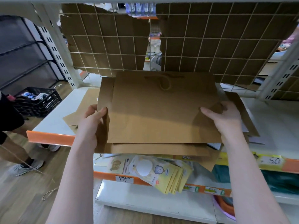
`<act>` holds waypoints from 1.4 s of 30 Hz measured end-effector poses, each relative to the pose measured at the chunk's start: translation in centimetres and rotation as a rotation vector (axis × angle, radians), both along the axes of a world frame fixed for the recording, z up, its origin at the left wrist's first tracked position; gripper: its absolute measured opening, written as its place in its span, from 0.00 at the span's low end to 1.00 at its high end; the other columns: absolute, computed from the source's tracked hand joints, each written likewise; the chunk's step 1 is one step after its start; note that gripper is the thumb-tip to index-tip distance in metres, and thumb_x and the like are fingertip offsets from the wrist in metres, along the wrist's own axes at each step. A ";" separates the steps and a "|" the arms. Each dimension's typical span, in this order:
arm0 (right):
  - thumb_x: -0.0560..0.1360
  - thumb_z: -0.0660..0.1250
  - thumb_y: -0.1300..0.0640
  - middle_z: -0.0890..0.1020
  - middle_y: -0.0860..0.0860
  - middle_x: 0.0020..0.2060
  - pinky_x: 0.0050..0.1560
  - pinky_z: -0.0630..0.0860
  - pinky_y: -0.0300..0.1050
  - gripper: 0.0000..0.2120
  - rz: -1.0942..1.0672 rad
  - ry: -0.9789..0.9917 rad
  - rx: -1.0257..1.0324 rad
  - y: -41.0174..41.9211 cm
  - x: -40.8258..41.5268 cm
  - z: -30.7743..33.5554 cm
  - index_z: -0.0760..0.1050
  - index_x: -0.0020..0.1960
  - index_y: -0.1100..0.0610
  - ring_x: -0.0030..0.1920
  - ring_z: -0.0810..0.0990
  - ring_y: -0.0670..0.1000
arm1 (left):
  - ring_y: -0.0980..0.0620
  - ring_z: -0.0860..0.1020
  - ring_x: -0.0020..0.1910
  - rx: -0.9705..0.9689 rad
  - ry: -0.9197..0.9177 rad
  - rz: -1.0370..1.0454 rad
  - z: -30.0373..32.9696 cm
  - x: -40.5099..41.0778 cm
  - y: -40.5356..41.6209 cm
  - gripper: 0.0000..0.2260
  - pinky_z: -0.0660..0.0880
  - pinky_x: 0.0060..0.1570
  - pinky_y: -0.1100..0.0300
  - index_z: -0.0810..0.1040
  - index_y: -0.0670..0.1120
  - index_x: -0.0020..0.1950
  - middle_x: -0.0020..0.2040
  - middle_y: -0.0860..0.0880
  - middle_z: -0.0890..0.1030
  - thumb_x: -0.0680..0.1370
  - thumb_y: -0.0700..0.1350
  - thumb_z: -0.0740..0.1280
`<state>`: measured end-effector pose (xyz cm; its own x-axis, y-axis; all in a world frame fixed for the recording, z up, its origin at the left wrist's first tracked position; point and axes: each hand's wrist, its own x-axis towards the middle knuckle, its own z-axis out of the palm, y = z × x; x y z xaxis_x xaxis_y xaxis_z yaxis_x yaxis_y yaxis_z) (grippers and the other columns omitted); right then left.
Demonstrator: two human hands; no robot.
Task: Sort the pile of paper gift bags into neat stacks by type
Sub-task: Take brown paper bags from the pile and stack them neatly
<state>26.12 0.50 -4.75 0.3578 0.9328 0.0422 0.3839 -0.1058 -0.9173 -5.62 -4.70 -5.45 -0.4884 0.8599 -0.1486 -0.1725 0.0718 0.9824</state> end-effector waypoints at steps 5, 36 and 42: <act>0.67 0.75 0.49 0.75 0.53 0.59 0.62 0.73 0.53 0.35 -0.074 0.030 -0.006 -0.7 2.9 0.8 0.67 0.68 0.58 0.60 0.74 0.55 | 0.53 0.76 0.32 0.048 -0.028 -0.043 0.7 2.8 1.0 0.05 0.72 0.36 0.60 0.75 0.49 0.41 0.34 0.51 0.78 0.76 0.41 0.65; 0.64 0.76 0.46 0.79 0.53 0.51 0.56 0.75 0.53 0.34 -0.325 0.162 -0.139 -10.8 49.1 -1.6 0.69 0.65 0.55 0.52 0.77 0.54 | 0.48 0.78 0.44 0.098 0.106 -0.378 2.2 49.8 0.4 0.03 0.72 0.43 0.54 0.74 0.50 0.47 0.43 0.47 0.79 0.78 0.44 0.62; 0.65 0.77 0.50 0.79 0.54 0.53 0.47 0.73 0.45 0.31 -0.356 0.249 -0.164 -10.2 51.7 -2.6 0.69 0.64 0.57 0.48 0.78 0.52 | 0.44 0.79 0.48 0.074 0.124 -0.447 1.4 53.3 2.9 0.05 0.74 0.51 0.47 0.76 0.52 0.47 0.44 0.46 0.81 0.78 0.45 0.61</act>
